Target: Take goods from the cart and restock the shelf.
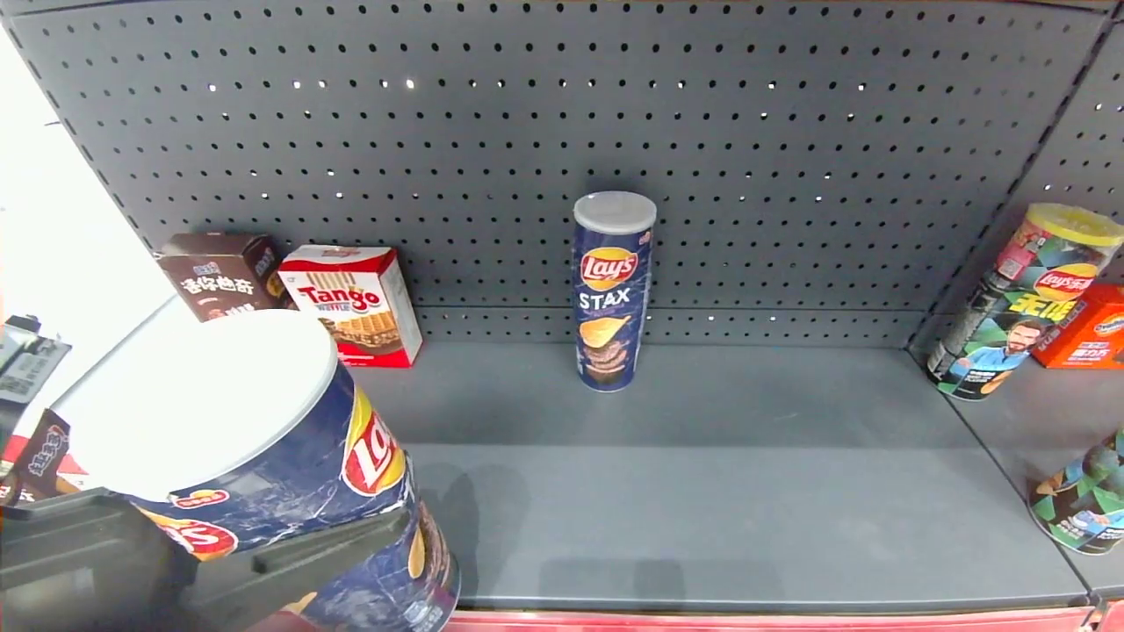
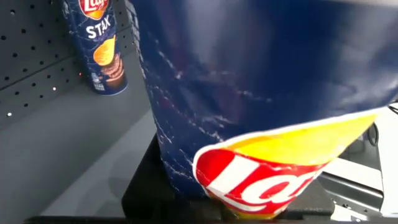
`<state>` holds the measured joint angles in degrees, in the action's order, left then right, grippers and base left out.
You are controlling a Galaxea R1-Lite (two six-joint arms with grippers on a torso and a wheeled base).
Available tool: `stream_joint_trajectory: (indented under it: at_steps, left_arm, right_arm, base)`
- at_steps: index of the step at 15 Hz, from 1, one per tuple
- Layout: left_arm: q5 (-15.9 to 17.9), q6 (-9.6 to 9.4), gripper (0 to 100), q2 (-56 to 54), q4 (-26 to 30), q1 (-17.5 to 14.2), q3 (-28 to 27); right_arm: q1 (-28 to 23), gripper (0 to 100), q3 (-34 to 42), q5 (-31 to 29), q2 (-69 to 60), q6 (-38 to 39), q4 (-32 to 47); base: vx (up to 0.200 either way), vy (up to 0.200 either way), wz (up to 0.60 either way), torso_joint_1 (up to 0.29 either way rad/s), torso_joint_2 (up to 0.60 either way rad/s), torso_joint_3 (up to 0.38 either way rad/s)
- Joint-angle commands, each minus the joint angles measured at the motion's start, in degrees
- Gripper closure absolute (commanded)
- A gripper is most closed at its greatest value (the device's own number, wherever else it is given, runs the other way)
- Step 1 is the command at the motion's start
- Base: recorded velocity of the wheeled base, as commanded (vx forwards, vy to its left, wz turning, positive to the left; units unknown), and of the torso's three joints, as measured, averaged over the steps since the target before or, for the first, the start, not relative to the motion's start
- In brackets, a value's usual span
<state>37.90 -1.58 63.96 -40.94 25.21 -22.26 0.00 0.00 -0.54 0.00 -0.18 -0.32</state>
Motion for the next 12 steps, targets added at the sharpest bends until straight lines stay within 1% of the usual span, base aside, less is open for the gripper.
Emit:
stream_joint_trajectory:
  at_steps: [1,4,6,8,9,10,11,12]
  left_arm:
    - [0.0,-0.09,100,-0.1,0.0,0.0,0.0]
    - [-0.2,-0.26,100,-0.1,0.0,0.5,-1.3]
    - [-1.2,-0.35,100,0.1,0.1,0.5,-3.0]
    - [-4.0,-0.7,100,0.2,0.2,1.2,-3.4]
    - [-7.6,-1.32,100,0.1,-0.1,2.1,-2.9]
    - [-9.0,-0.88,100,0.2,0.0,2.1,-3.5]
    - [-9.1,-0.96,100,0.2,0.0,2.2,-3.4]
    - [-9.0,-1.14,100,0.5,0.0,2.3,-3.6]
  right_arm:
    - [0.0,0,0.0,-0.1,0.0,0.0,0.0]
    - [0.0,0,0.0,0.0,0.0,0.0,0.0]
    - [-0.1,0,0.0,0.0,0.0,-0.1,0.0]
    - [0.0,0,0.0,0.2,0.0,-0.2,0.1]
    - [0.1,0,0.0,0.8,0.0,0.0,-0.1]
    - [0.4,0,-6.2,3.2,1.8,0.9,0.1]
    - [0.3,0,-11.8,4.9,5.6,2.4,0.8]
    - [0.9,0,-15.8,7.4,13.0,4.1,2.6]
  base:
    - [0.0,0.0,0.0,0.0,0.0,0.0]
    - [0.0,0.0,0.0,0.0,0.0,0.0]
    - [0.0,0.0,0.0,0.0,0.0,0.0]
    - [0.0,0.0,0.0,0.0,0.0,0.0]
    - [0.0,0.0,0.0,0.0,0.0,0.0]
    - [0.0,0.0,0.0,0.0,0.0,0.0]
    - [0.0,0.0,0.0,0.0,0.0,0.0]
    - [0.0,0.0,0.0,0.0,0.0,0.0]
